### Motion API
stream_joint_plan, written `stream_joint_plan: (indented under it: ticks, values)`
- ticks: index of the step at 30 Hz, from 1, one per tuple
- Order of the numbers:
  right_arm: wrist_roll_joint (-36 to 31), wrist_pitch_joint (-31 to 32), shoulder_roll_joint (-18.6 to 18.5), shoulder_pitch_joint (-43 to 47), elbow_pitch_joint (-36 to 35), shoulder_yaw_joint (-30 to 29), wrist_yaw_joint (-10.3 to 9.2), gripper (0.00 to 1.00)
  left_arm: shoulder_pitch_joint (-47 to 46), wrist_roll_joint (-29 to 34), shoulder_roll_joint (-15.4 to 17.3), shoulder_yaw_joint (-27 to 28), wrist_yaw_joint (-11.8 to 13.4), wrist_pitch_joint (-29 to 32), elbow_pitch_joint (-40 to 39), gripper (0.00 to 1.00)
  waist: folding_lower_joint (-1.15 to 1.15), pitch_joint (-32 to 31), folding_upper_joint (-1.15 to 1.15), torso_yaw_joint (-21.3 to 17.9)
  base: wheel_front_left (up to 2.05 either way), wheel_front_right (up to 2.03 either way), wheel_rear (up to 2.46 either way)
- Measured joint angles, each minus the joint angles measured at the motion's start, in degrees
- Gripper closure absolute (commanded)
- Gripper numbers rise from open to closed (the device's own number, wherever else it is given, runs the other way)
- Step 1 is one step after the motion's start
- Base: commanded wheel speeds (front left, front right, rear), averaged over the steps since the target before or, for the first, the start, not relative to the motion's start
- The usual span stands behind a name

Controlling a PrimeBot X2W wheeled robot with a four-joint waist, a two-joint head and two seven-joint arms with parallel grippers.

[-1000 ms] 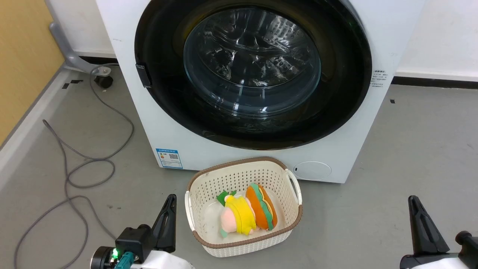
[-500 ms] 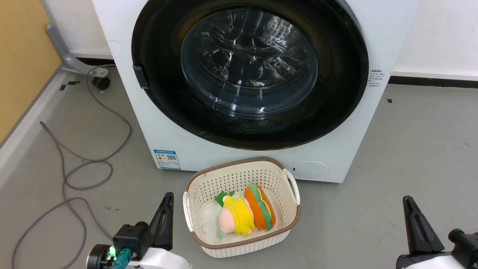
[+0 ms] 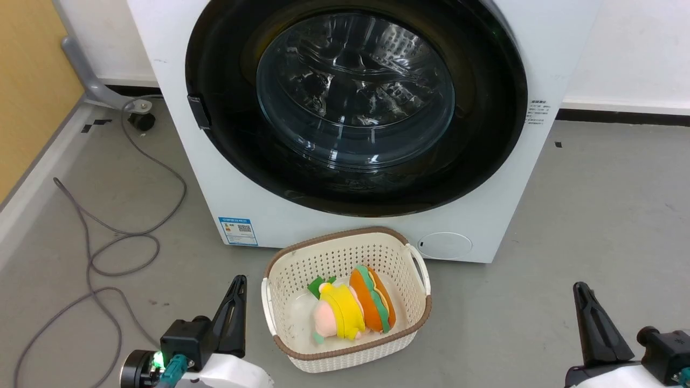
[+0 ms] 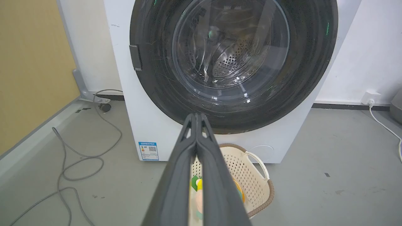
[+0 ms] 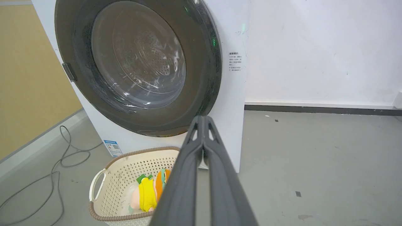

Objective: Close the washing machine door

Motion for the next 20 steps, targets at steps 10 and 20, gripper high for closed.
stream_joint_plan:
  ticks: [10,20]
  values:
    - [-1.5,1.3,0.3,-0.6,-0.3,0.3,0.00,1.00,0.0,0.6,0.0,0.8,0.0,1.2,-0.7,1.00,0.00,0.0,0.00,-0.3,0.00,0.00,0.00]
    - [-2.4,2.4,0.7,-0.7,-0.6,0.6,0.00,1.00,0.0,1.4,0.0,1.3,0.1,2.4,-1.5,1.00,0.00,-0.1,0.00,-0.7,0.00,0.00,0.00]
